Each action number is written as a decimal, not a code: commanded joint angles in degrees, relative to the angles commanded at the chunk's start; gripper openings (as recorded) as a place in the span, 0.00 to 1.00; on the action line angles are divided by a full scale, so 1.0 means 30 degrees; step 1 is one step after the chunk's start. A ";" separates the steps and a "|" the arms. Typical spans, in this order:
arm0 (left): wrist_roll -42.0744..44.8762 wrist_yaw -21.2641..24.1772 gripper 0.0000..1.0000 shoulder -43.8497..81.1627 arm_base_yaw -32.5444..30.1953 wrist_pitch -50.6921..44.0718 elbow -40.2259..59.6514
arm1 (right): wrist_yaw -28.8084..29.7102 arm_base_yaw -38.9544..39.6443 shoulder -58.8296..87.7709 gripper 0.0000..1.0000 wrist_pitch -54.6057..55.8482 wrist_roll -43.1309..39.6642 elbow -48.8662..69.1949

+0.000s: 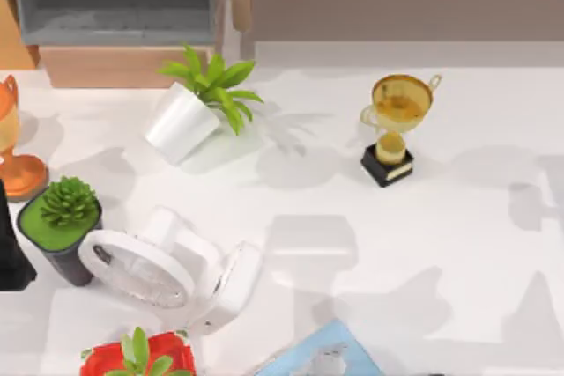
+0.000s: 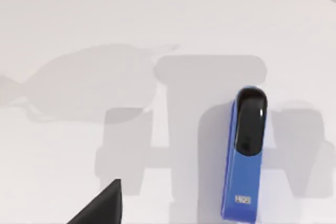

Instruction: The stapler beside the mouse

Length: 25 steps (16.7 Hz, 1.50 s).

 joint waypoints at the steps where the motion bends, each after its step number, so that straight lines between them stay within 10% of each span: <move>1: 0.0000 0.0000 1.00 0.0000 0.0000 0.0000 0.0000 | -0.0008 -0.0053 0.1008 1.00 -0.0633 0.0085 0.0789; 13: 0.0000 0.0000 1.00 0.0000 0.0000 0.0000 0.0000 | -0.0053 -0.0827 1.6479 1.00 -0.8331 0.1220 1.1462; 25: 0.0000 0.0000 1.00 0.0000 0.0000 0.0000 0.0000 | -0.0051 -0.0897 1.8728 1.00 -0.9258 0.1433 1.2801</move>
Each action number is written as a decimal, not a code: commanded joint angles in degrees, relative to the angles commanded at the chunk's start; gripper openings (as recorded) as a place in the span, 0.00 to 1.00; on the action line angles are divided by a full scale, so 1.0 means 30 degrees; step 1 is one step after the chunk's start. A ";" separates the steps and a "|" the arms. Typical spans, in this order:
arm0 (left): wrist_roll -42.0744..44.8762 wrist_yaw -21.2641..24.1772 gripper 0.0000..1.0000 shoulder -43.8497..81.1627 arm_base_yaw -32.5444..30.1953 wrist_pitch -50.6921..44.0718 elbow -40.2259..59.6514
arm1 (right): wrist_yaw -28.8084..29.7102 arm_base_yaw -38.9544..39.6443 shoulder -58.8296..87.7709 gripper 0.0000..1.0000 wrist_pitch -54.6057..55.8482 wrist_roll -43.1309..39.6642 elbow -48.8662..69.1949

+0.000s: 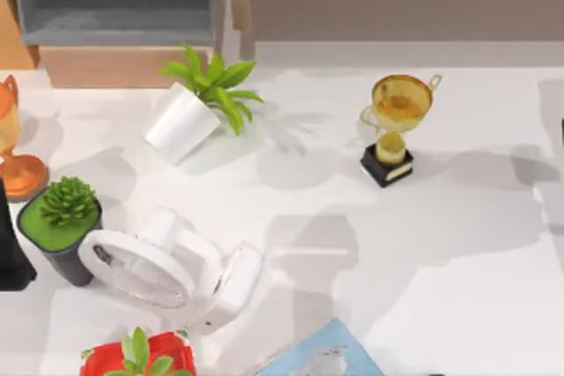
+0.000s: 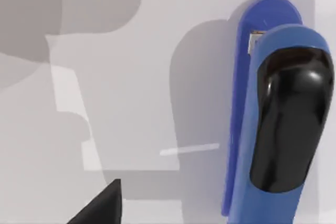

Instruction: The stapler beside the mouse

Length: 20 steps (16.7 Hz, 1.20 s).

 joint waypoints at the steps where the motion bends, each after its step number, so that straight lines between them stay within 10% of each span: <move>1: 0.0000 0.0000 1.00 0.0000 0.0000 0.0000 0.0000 | 0.0001 -0.0010 0.0215 1.00 0.0462 0.0009 -0.0262; 9: 0.0000 0.0000 1.00 0.0000 0.0000 0.0000 0.0000 | 0.0008 -0.0019 0.1396 1.00 0.3126 0.0009 -0.1660; 20: 0.0000 0.0000 1.00 0.0000 0.0000 0.0000 0.0000 | 0.0008 -0.0019 0.1396 0.17 0.3126 0.0009 -0.1660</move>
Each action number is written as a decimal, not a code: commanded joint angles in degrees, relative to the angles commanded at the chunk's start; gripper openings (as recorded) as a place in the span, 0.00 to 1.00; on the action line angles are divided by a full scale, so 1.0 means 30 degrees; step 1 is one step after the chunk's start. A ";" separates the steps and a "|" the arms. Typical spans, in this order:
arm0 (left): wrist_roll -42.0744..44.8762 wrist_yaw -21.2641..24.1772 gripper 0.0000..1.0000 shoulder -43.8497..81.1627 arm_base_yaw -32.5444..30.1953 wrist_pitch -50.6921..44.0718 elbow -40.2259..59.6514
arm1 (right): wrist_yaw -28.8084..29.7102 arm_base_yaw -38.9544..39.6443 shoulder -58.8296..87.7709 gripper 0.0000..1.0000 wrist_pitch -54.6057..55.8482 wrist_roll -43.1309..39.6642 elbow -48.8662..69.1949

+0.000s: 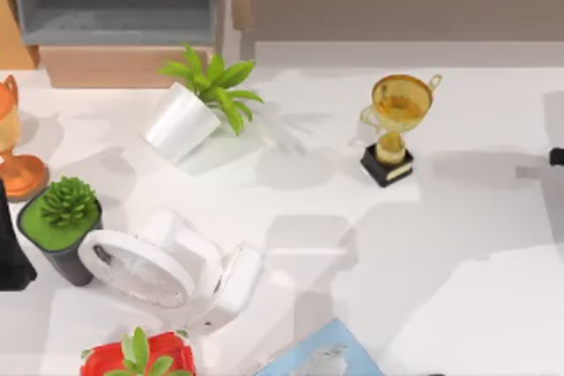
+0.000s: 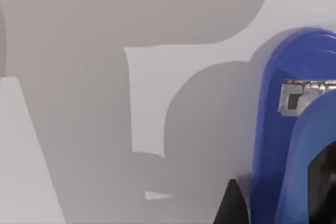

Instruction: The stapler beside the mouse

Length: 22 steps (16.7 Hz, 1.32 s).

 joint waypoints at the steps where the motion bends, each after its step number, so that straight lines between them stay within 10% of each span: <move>1: 0.0000 0.0000 1.00 0.0000 0.0000 0.0000 0.0000 | 0.0000 0.0000 0.0000 0.10 0.0000 0.0000 0.0000; 22: 0.0000 0.0000 1.00 0.0000 0.0000 0.0000 0.0000 | 0.0055 0.0004 -0.0944 0.00 -0.2061 -0.0029 0.1065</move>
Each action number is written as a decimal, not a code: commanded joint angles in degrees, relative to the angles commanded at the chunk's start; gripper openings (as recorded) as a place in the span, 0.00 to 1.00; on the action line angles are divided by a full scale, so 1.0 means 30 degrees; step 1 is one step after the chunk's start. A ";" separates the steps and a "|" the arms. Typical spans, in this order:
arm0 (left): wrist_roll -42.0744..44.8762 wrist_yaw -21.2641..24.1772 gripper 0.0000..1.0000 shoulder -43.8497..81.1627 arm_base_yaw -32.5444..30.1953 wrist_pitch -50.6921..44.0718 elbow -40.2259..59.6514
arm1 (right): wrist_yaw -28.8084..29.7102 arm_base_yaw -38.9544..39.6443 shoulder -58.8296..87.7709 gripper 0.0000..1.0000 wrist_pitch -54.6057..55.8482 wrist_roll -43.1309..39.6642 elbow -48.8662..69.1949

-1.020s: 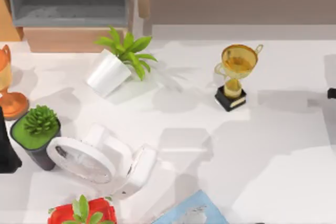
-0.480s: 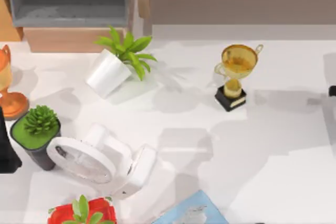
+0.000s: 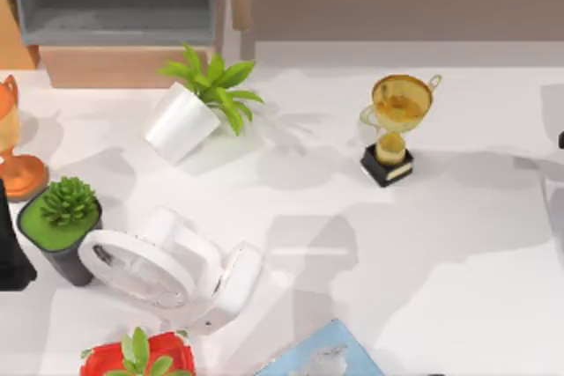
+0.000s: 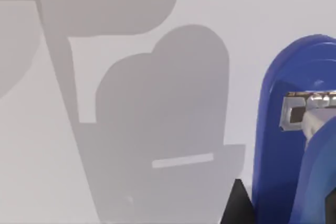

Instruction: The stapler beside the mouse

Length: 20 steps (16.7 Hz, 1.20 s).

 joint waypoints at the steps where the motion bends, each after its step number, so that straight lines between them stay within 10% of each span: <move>1: 0.0000 0.0000 1.00 0.0000 0.0000 0.0000 0.0000 | 0.0006 0.0016 -0.0026 0.00 -0.0005 0.0029 0.0022; 20: 0.0000 0.0000 1.00 0.0000 0.0000 0.0000 0.0000 | 0.0847 1.4162 -0.0207 0.00 -0.2895 1.0655 0.2434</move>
